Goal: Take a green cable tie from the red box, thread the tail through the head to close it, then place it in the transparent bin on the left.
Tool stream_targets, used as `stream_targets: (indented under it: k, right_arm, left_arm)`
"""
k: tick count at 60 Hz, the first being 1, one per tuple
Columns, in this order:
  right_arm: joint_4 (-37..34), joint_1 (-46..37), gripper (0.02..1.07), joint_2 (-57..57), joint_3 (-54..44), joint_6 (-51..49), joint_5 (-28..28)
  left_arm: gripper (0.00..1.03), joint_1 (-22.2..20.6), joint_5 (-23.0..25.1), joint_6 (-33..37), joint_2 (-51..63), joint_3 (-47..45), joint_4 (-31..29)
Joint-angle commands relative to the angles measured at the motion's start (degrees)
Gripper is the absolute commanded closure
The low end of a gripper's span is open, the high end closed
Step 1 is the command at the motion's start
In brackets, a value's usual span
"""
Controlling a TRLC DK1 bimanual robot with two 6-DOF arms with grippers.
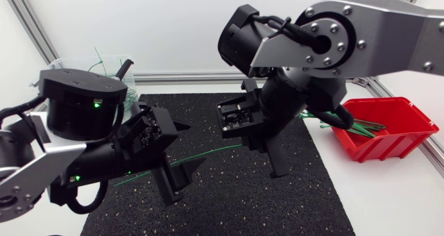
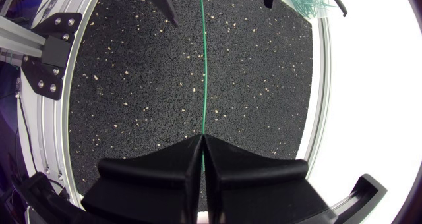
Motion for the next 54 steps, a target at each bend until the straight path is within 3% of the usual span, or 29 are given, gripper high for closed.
stream_targets:
  k: [1, 22, 30, 36, 41, 54]
  right_arm:
    - [-0.2, 0.7, 1.01, 1.4, 1.2, 1.3, 0.2]
    - [0.6, 1.9, 1.01, 1.7, 2.0, 2.1, 0.1]
    - [0.6, 2.4, 1.01, 1.7, 1.9, 2.2, 0.1]
    - [0.6, 2.7, 1.01, 2.0, 2.0, 2.2, 0.2]
    - [0.6, 2.8, 1.01, 2.2, 2.0, 2.2, 0.2]
    - [0.6, 3.3, 1.01, 2.1, 2.2, 2.3, 0.2]
  left_arm:
    - [0.16, -0.7, 0.8, 1.8, 1.7, 0.7, 1.4]
    - [0.21, -1.3, 1.9, 2.9, 6.2, 0.0, 3.7]
    - [0.29, -1.0, 2.0, 4.0, 7.1, -0.6, 5.5]
    - [0.30, -1.0, 2.0, 4.3, 7.3, -0.5, 5.6]
    - [0.42, -1.0, 2.1, 5.0, 7.5, -0.5, 6.2]
    - [0.59, -1.1, 2.1, 5.2, 8.3, -0.5, 6.3]
